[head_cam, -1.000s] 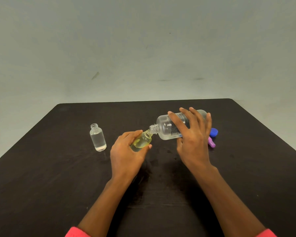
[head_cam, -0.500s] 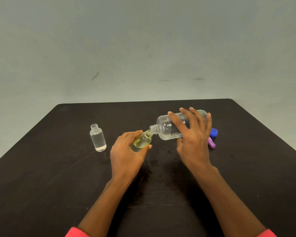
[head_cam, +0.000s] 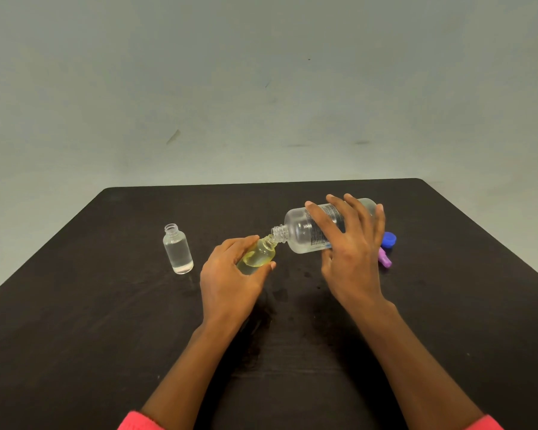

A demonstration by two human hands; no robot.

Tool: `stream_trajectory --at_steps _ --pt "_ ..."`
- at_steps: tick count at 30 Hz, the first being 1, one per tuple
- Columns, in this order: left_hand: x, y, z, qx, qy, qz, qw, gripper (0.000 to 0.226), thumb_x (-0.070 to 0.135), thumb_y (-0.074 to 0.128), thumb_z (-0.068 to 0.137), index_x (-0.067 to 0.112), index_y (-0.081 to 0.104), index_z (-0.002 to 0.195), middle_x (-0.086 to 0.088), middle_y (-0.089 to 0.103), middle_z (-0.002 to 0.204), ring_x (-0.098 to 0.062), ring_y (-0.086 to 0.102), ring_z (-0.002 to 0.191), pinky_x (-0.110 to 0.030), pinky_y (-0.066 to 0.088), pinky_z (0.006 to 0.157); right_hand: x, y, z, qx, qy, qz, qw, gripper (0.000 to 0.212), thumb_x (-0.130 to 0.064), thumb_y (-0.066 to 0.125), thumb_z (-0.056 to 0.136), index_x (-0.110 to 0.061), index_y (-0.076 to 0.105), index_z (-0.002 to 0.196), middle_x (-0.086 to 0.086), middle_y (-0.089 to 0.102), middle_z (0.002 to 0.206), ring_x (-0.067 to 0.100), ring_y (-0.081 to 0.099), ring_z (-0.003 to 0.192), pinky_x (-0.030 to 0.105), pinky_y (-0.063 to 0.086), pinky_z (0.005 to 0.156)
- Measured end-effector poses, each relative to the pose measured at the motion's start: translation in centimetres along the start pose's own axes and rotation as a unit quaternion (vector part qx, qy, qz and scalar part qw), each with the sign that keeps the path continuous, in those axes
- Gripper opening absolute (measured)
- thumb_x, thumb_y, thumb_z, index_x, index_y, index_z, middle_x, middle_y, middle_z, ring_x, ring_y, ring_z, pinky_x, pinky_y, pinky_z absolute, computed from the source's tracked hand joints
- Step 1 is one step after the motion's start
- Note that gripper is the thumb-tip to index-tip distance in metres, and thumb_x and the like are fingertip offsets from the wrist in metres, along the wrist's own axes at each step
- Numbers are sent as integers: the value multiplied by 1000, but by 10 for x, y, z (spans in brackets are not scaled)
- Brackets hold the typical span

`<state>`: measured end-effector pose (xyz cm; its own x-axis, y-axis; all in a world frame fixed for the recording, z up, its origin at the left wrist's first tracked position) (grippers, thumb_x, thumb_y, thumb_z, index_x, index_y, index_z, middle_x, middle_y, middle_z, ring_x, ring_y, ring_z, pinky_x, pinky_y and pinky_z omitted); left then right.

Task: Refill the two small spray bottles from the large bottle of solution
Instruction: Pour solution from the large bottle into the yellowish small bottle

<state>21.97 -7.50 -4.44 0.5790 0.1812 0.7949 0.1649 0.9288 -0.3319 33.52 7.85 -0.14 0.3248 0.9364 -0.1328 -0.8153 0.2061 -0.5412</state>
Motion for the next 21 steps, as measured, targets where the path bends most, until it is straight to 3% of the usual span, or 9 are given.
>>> stream_trajectory --at_steps 21 --pt "1 0 0 1 -2 -4 1000 46 20 85 64 29 69 106 16 66 100 -5 62 98 -37 52 90 1 0 0 8 -2 -3 1000 86 17 67 58 -26 53 131 10 54 132 30 39 130 58 12 114"
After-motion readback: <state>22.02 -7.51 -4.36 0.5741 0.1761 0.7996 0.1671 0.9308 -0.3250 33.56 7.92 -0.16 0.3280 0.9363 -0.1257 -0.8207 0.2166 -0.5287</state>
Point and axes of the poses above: each hand's wrist, its own z-axis towards the middle knuckle, its own y-axis out of the palm, x = y × z, the point moved 8 cm from there along z, towards the middle knuckle
